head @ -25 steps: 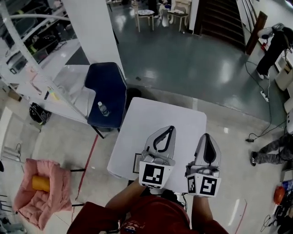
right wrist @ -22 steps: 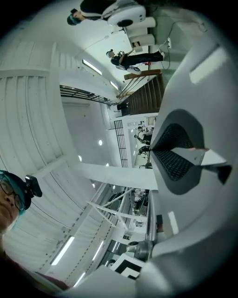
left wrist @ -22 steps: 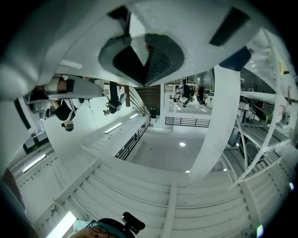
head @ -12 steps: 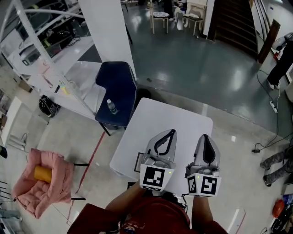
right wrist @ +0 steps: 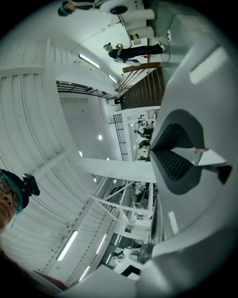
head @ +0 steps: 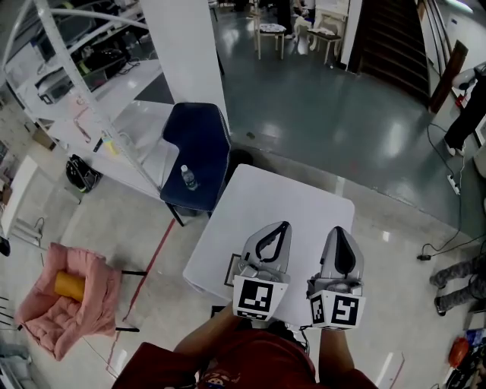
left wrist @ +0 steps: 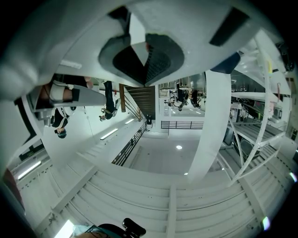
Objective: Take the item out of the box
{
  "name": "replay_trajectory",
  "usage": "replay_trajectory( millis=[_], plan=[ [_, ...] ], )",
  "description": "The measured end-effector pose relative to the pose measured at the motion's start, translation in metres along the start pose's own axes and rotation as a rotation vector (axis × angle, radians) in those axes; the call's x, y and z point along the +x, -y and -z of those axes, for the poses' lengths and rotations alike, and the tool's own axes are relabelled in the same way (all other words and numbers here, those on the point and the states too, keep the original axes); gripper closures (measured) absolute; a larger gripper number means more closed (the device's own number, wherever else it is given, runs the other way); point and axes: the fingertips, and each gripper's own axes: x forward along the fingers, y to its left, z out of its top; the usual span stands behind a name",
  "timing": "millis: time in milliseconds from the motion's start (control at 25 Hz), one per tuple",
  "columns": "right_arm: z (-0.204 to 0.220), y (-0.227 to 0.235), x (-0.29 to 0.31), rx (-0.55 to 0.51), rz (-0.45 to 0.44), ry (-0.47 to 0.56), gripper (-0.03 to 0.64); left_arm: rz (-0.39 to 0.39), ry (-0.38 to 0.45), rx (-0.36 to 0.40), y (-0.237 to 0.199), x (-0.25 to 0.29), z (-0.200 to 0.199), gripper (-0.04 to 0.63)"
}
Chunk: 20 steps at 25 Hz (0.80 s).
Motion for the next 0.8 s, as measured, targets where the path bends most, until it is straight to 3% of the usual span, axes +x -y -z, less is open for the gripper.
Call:
replay_trajectory(
  millis=[800],
  plan=[
    [0.006, -0.003, 0.005, -0.005, -0.021, -0.006, 0.615, 0.021, -0.178, -0.021, 0.008, -0.014, 0.064, 0.589]
  ],
)
